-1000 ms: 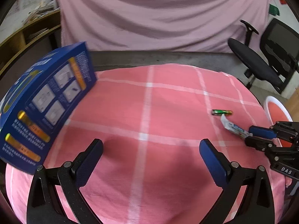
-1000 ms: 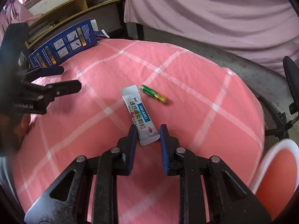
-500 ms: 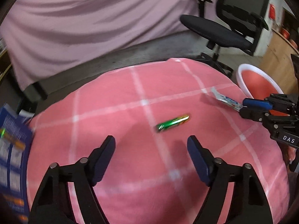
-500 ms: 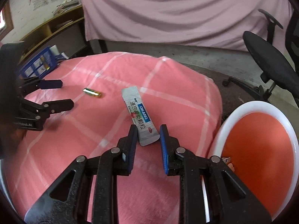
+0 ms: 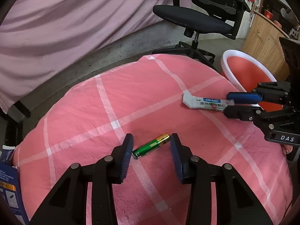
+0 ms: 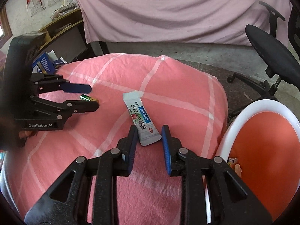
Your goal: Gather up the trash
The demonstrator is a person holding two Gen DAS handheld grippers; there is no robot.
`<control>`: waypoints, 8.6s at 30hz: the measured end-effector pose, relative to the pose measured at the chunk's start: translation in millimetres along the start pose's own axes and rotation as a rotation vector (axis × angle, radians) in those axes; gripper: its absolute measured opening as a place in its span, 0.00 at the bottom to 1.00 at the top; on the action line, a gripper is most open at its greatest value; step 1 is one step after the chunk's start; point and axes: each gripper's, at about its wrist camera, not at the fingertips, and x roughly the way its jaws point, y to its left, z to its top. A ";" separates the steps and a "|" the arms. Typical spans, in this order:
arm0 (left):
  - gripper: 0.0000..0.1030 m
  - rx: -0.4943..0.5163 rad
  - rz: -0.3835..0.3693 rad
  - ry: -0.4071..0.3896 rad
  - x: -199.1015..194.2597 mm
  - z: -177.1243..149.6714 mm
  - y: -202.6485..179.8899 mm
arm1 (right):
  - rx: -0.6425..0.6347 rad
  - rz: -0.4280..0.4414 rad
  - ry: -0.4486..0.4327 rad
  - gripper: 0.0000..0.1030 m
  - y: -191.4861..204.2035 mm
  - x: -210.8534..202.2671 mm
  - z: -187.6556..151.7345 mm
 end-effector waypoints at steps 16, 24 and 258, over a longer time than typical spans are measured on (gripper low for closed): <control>0.34 -0.064 0.005 0.048 -14.3 -5.6 -8.5 | -0.002 0.021 0.012 0.45 -1.9 11.7 4.3; 0.41 -0.083 -0.045 0.081 -24.8 -11.7 -9.0 | 0.005 0.023 0.010 0.44 0.7 10.9 3.0; 0.98 -0.266 0.353 -0.692 -255.8 -297.1 -102.9 | 0.154 -0.535 -0.722 1.00 212.3 -223.4 -229.3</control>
